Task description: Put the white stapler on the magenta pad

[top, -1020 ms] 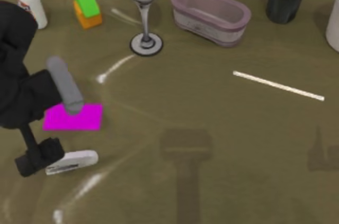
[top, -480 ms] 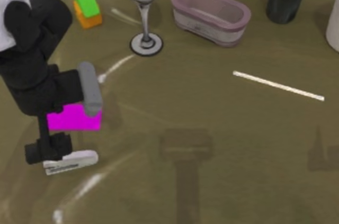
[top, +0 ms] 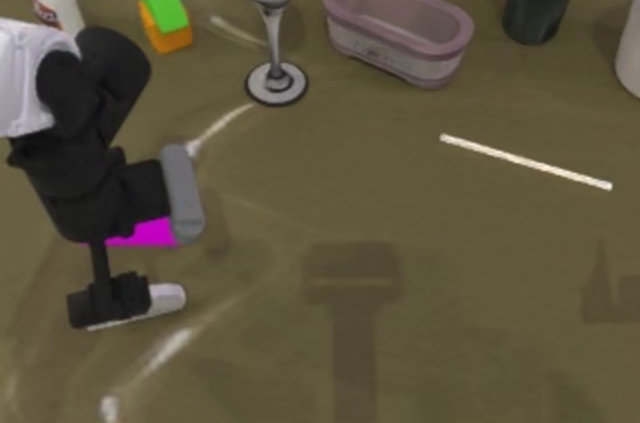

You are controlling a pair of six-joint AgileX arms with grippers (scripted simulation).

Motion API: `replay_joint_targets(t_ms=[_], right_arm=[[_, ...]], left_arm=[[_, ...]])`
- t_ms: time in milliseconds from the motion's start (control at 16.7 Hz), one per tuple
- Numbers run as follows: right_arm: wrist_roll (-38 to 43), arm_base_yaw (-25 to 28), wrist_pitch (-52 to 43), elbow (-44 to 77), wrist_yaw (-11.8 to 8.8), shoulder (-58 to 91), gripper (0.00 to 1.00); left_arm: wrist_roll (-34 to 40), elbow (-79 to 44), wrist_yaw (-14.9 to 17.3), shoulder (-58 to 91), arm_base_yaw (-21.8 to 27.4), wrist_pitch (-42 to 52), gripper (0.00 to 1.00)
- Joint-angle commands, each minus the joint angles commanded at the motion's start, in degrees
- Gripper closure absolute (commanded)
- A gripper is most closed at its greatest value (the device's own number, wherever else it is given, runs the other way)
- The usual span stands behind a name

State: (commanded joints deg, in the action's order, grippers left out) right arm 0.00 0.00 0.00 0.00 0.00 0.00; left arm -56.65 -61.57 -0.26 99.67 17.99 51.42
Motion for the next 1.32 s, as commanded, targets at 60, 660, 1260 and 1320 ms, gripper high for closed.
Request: replay_joint_targets(t_ms=[60,660,1260,1320], right_arm=[[0.0,0.0,0.0,0.0,0.0,0.0,0.00],[0.0,0.0,0.0,0.0,0.0,0.0,0.00],[0.0,0.0,0.0,0.0,0.0,0.0,0.00],[0.0,0.0,0.0,0.0,0.0,0.0,0.00]], left_arm=[[0.0,1.6,0.0,1.3,0.0,-3.0,0.00],[-0.2,7.5,0.0,6.2,-0.1,-13.7,0.08],[-0.2,7.5,0.0,6.2,-0.1,-13.7,0.83],[-0.2,7.5,0.0,6.2,-0.1,-13.7,0.90]])
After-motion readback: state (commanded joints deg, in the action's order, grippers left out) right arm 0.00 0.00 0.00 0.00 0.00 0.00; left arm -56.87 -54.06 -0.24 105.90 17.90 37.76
